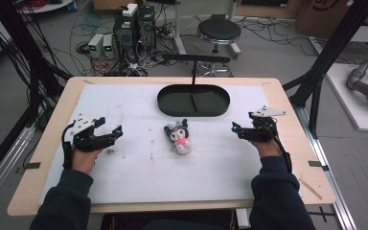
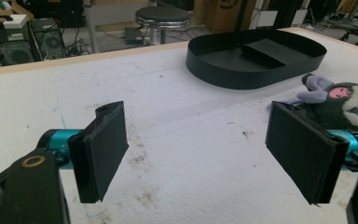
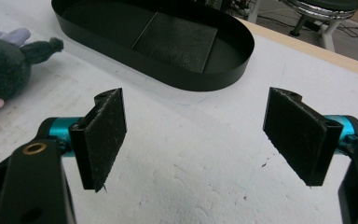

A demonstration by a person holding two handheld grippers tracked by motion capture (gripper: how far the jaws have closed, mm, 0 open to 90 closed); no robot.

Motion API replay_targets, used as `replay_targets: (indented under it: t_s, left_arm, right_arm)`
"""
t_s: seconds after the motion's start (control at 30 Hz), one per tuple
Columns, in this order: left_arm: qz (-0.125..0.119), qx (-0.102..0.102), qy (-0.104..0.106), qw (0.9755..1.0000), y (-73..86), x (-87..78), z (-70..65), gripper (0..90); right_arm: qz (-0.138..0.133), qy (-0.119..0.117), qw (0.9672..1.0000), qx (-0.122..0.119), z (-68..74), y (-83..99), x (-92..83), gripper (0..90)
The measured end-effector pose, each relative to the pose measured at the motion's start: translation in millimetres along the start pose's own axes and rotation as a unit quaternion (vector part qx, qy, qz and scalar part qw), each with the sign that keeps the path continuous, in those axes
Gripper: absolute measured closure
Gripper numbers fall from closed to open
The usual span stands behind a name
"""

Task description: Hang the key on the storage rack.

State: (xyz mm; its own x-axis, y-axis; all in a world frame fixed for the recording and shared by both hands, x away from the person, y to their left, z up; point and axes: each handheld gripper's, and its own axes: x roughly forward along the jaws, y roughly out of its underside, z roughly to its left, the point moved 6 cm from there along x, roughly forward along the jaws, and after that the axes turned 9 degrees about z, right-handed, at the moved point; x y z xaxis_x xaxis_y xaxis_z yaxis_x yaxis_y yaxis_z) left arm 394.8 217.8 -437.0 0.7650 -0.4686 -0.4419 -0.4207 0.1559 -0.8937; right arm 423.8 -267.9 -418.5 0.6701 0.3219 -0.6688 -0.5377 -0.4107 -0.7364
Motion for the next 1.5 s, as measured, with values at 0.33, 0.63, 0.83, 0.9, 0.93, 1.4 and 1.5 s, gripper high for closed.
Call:
replay_targets:
  t_s: [0.33,0.63,0.83,0.9,0.93,1.4,1.5]
  left_arm:
    - [-0.002,0.002,-0.004,1.0000,-0.5,-0.8,-0.5,20.6]
    - [0.001,0.008,-0.011,0.9999,-0.7,-2.0,-2.3,21.2]
    - [0.001,0.008,-0.010,0.9999,-0.4,-0.8,-1.6,21.4]
    - [0.002,0.006,-0.010,0.9999,-0.2,-0.9,-1.0,21.4]
    - [0.002,0.007,-0.010,0.9999,-0.2,-0.8,-1.0,21.5]
    - [0.001,0.008,-0.007,0.9999,-0.3,-0.5,-1.9,21.6]
    - [0.000,0.007,-0.006,1.0000,-0.3,-0.5,-2.0,21.6]
  right_arm:
    - [-0.016,-0.004,0.9998,-0.010,16.5,-6.3,-1.3,21.7]
    - [-0.018,-0.039,0.9982,-0.043,49.8,-14.5,9.7,21.7]
    - [-0.011,-0.075,0.9935,-0.085,92.6,-23.3,27.8,21.9]
    - [-0.005,-0.085,0.9910,-0.104,106.3,-26.1,35.3,23.1]
    - [-0.003,-0.092,0.9898,-0.108,113.5,-27.8,38.5,23.1]
    - [0.027,-0.108,0.9798,-0.166,177.0,-36.4,75.3,21.9]
    - [0.040,-0.100,0.9794,-0.170,175.5,-35.4,78.7,27.3]
